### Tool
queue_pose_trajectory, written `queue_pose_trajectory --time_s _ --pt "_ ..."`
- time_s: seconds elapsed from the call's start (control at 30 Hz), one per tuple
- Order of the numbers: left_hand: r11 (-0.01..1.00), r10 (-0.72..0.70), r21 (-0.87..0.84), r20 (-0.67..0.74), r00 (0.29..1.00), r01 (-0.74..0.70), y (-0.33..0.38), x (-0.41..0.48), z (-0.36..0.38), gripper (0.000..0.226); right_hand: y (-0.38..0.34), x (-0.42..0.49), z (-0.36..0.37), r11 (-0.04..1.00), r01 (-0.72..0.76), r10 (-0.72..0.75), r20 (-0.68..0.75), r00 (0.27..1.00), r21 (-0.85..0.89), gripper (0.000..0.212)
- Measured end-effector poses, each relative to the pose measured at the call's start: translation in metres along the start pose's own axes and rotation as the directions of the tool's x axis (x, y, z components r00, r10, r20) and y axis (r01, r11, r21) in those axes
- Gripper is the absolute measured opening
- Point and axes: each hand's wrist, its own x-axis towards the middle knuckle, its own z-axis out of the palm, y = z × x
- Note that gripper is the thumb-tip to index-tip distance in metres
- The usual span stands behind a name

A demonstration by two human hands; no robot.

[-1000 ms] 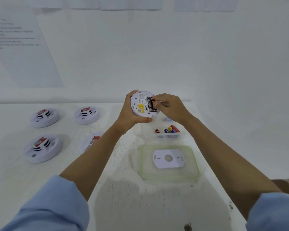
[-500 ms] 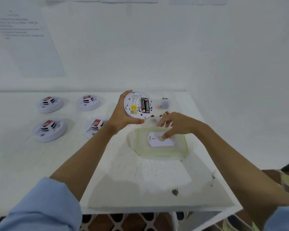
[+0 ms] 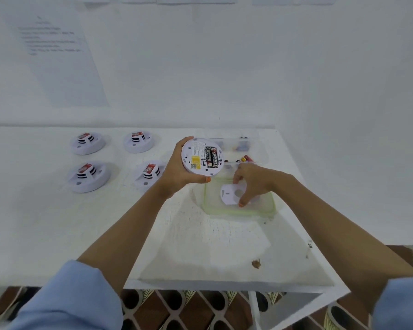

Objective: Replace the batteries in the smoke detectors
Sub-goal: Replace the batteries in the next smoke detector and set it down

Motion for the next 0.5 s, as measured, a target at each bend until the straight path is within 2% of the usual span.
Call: queue_pose_trajectory --time_s 0.13,0.3,0.4,0.5 --pt "1.0 0.016 0.019 -0.009 1.0 -0.016 0.0 0.015 -0.013 0.107 0.004 -0.01 -0.026 0.997 -0.007 0.014 -0.093 0.996 0.082 0.062" --pt "0.999 0.036 0.007 0.023 0.999 -0.036 0.002 0.034 -0.024 0.106 -0.006 0.001 -0.075 0.952 0.156 -0.032 -0.42 0.907 0.264 0.051" --pt "0.998 0.06 -0.002 0.052 0.997 -0.06 0.005 0.046 -0.02 0.105 -0.026 0.026 -0.082 0.935 0.229 -0.083 -0.459 0.885 0.272 0.053" --pt "0.994 0.11 0.01 0.077 0.991 -0.111 0.005 0.055 -0.017 0.102 -0.034 0.045 -0.076 0.933 0.239 -0.094 -0.457 0.885 0.27 0.054"
